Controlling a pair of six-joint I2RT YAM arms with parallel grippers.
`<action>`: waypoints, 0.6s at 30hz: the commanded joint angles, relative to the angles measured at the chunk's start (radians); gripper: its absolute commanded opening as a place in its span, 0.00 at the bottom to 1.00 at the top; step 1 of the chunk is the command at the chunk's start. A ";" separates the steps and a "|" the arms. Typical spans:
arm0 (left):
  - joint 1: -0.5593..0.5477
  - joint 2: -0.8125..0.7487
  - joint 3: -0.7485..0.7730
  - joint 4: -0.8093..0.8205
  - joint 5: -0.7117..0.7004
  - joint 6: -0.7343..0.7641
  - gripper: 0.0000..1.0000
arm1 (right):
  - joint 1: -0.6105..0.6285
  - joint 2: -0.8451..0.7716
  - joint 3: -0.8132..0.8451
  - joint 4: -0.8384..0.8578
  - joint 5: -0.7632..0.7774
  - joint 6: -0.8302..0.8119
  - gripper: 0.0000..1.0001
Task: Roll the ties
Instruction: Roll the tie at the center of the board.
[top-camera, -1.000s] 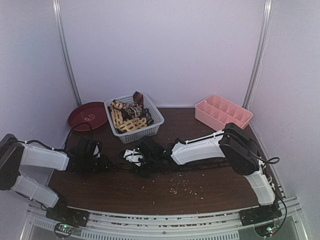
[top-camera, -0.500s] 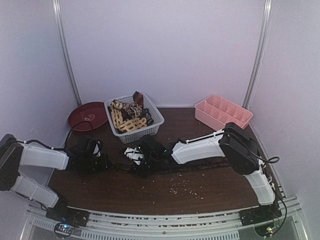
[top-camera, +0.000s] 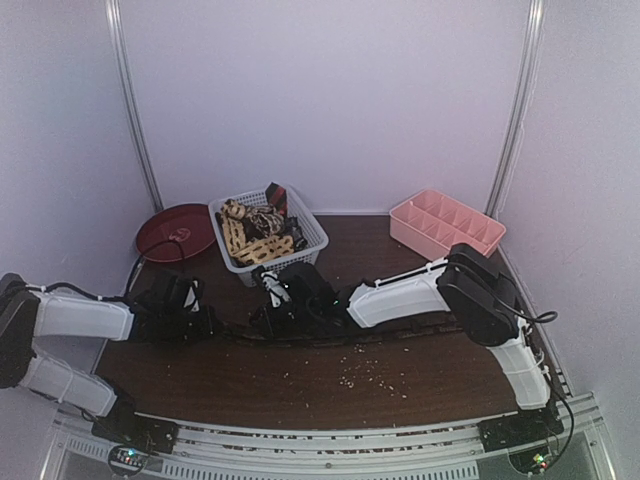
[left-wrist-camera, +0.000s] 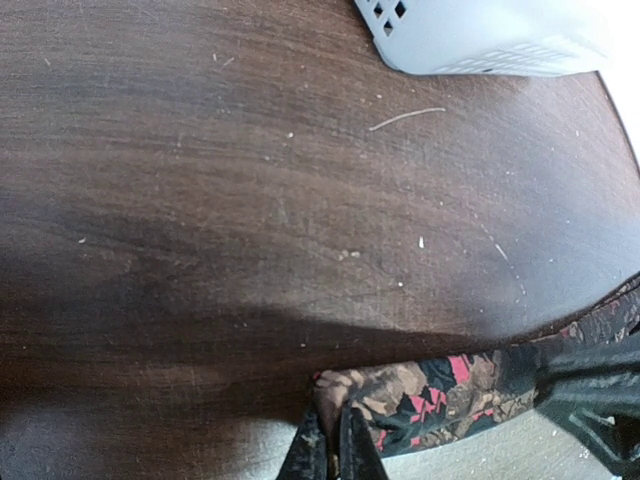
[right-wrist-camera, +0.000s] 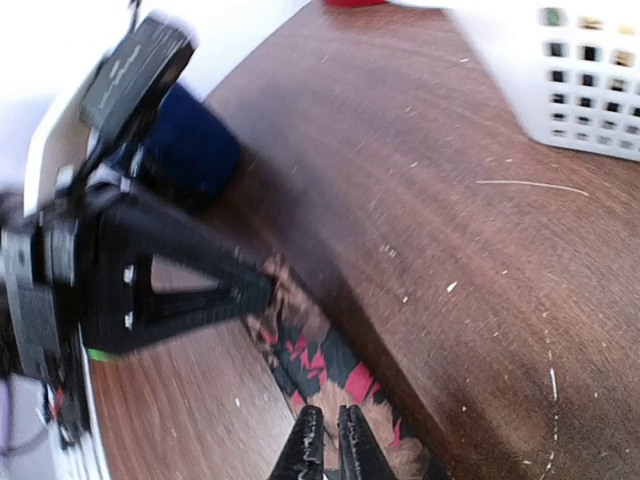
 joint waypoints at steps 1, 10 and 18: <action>0.006 -0.024 0.000 -0.006 0.001 0.015 0.04 | 0.002 0.019 -0.009 0.065 0.070 0.193 0.07; 0.007 -0.044 -0.009 -0.002 0.007 0.013 0.04 | 0.038 0.080 0.047 0.011 0.099 0.224 0.00; 0.005 -0.058 -0.017 0.056 0.098 0.024 0.08 | 0.041 0.130 0.085 -0.039 0.131 0.232 0.00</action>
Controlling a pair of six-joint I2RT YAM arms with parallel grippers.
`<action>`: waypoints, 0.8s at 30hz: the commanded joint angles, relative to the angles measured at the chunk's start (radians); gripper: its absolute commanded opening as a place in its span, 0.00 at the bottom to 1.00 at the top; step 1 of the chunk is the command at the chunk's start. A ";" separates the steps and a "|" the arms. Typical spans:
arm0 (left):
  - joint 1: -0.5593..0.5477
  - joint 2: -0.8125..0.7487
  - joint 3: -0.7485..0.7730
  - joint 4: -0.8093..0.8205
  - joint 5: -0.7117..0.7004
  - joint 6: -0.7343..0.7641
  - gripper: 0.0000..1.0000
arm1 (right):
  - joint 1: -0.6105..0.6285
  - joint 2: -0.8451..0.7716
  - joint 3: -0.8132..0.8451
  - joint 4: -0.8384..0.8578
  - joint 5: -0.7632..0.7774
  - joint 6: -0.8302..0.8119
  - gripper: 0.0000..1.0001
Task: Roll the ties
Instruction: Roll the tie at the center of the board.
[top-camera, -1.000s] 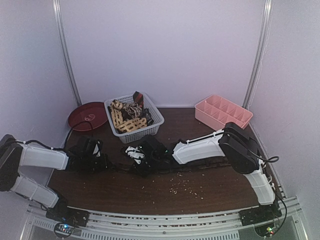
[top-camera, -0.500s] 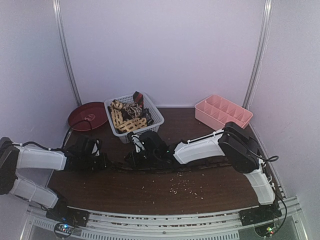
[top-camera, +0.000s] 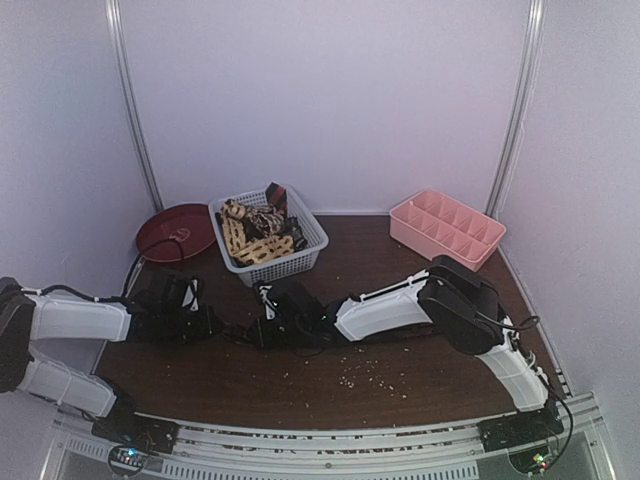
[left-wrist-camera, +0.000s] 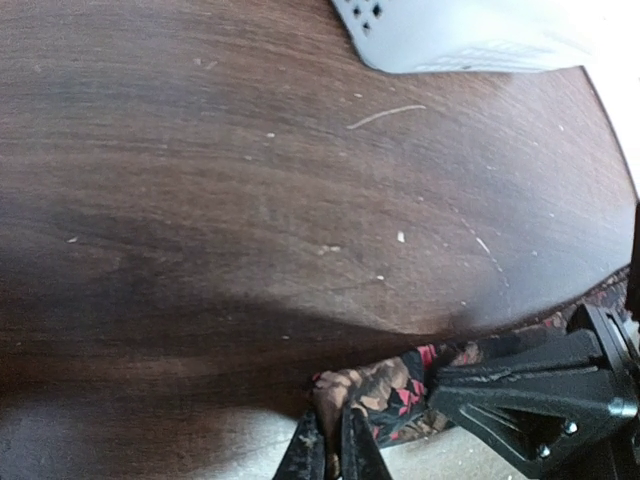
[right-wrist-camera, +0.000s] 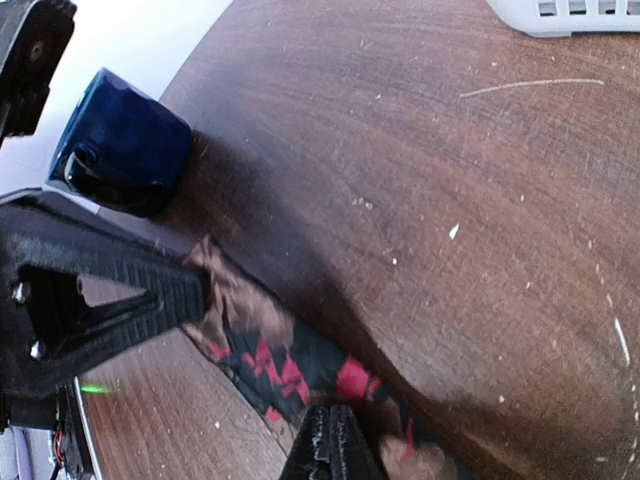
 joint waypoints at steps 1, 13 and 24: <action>0.005 -0.031 -0.022 0.099 0.102 0.014 0.09 | 0.005 0.037 0.032 -0.048 0.035 0.014 0.00; 0.003 0.039 -0.075 0.364 0.343 -0.037 0.19 | 0.013 0.018 -0.016 0.004 0.047 0.037 0.00; -0.014 0.054 -0.052 0.342 0.255 -0.024 0.29 | 0.013 0.013 -0.052 0.054 0.042 0.066 0.00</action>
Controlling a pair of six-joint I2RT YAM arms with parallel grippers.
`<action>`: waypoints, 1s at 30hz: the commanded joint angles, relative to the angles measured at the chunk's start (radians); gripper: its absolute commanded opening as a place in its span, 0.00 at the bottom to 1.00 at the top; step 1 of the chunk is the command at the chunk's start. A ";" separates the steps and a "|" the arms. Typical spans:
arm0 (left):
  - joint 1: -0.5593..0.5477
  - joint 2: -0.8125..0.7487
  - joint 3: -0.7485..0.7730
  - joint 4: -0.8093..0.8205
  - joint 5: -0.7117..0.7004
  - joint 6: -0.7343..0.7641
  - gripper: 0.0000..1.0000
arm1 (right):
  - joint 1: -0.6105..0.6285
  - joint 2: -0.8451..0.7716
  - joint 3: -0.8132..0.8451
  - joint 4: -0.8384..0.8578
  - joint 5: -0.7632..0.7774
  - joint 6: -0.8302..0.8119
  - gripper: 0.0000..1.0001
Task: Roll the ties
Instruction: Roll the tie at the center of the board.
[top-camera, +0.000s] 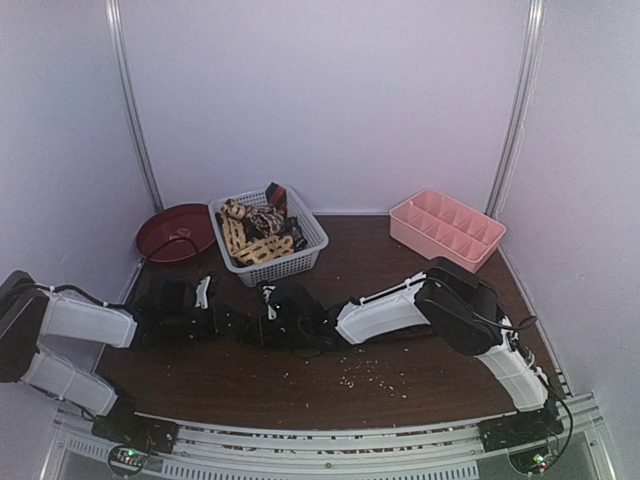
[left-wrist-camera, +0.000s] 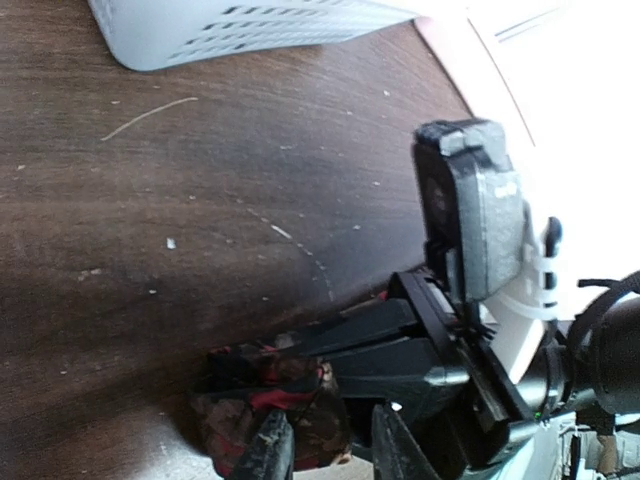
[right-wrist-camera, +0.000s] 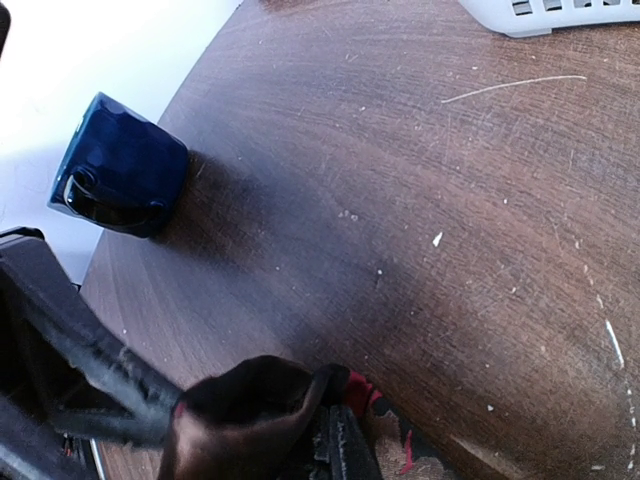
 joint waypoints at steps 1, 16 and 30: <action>-0.005 -0.024 0.029 -0.073 -0.113 0.026 0.29 | 0.006 0.002 -0.029 -0.019 0.018 0.014 0.00; -0.006 -0.181 0.160 -0.612 -0.564 0.038 0.15 | 0.005 0.000 -0.033 -0.028 0.028 0.004 0.00; -0.005 -0.008 0.148 -0.422 -0.389 0.079 0.00 | 0.006 -0.017 -0.047 -0.030 0.033 0.000 0.00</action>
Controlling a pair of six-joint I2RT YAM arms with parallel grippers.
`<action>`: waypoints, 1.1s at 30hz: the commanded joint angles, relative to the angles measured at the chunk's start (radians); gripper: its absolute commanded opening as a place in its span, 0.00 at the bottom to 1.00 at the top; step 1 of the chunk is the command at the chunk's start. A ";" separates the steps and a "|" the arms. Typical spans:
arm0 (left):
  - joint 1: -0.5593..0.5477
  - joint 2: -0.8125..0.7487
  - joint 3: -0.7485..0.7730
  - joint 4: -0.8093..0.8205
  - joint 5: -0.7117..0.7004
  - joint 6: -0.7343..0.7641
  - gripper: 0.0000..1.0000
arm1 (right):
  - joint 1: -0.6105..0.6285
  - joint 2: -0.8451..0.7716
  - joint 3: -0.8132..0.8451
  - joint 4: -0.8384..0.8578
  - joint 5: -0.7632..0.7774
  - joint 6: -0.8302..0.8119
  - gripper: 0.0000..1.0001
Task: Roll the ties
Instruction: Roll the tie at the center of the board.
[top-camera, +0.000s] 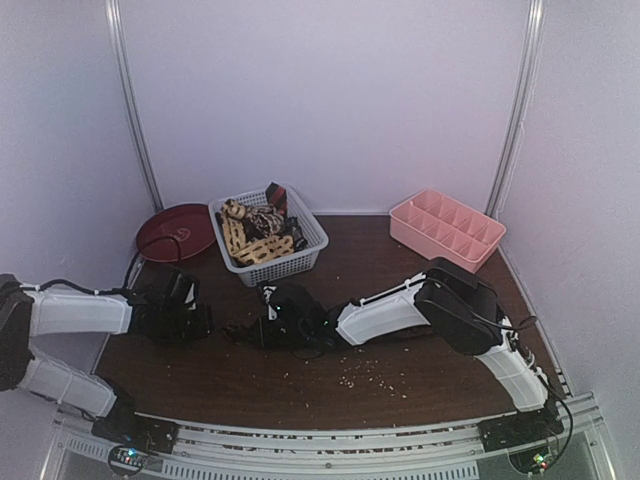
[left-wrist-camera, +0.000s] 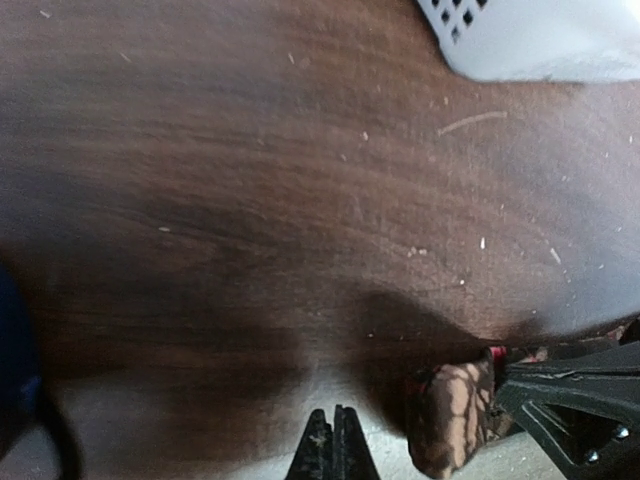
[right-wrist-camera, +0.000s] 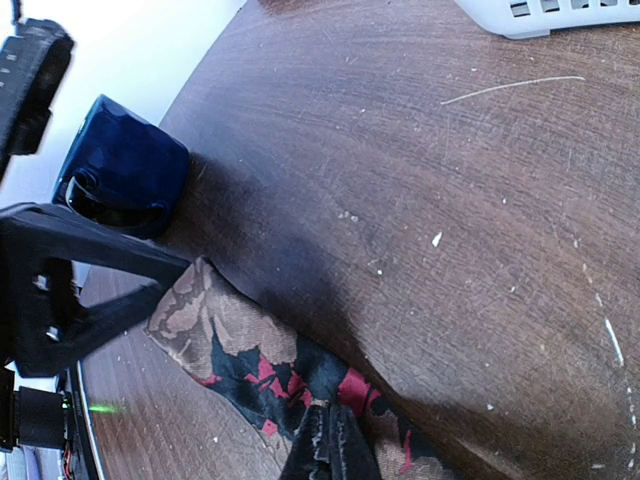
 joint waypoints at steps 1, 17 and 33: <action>-0.004 0.058 0.003 0.153 0.114 0.027 0.00 | 0.006 -0.021 -0.039 -0.049 0.024 -0.003 0.00; -0.048 0.145 -0.052 0.424 0.297 -0.004 0.00 | 0.008 -0.060 -0.070 0.018 -0.060 0.031 0.00; -0.085 0.171 -0.062 0.474 0.310 -0.015 0.00 | 0.009 -0.159 -0.180 0.046 -0.023 0.070 0.06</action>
